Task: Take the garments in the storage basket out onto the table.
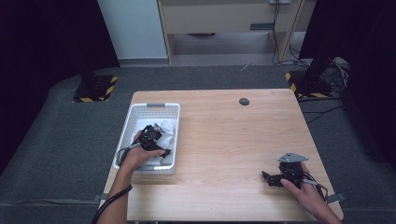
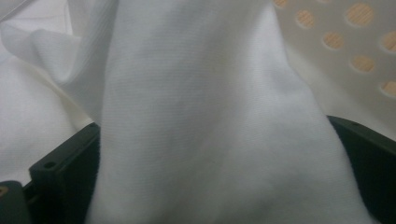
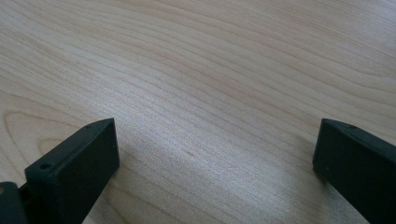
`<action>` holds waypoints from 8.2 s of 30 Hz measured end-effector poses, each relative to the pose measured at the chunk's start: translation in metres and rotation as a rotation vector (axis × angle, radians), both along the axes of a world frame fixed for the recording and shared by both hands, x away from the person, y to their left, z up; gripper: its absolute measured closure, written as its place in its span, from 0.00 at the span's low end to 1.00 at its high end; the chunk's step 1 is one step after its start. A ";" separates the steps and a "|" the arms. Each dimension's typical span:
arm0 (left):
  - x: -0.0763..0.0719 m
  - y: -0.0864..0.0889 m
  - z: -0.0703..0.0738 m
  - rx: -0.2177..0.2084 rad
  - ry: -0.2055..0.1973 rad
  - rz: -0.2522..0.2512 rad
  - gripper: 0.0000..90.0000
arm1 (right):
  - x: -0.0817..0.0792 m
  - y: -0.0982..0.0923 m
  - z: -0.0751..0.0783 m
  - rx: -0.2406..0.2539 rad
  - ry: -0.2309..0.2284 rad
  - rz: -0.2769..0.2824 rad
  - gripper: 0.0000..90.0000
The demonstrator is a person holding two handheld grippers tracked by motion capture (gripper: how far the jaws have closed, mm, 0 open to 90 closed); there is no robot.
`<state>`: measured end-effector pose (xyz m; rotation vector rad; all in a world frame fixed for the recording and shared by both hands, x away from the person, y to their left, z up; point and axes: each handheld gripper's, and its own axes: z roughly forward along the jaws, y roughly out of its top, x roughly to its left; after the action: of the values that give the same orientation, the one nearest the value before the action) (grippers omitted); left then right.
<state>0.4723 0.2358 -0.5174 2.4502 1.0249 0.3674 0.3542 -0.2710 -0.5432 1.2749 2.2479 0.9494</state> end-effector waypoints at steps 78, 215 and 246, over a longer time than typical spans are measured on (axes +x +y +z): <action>-0.019 -0.005 0.053 -0.016 -0.094 -0.007 0.66 | 0.000 0.000 0.000 0.000 0.000 0.001 0.00; -0.077 -0.081 0.149 -0.115 -0.271 -0.241 0.66 | 0.000 0.000 0.000 0.000 0.000 -0.002 0.00; -0.074 -0.121 0.139 -0.121 -0.242 -0.309 0.66 | 0.000 0.000 0.000 0.000 0.001 -0.001 0.00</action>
<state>0.3985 0.1151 -0.3785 2.3363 0.5426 0.4685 0.3542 -0.2707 -0.5432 1.2771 2.2473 0.9486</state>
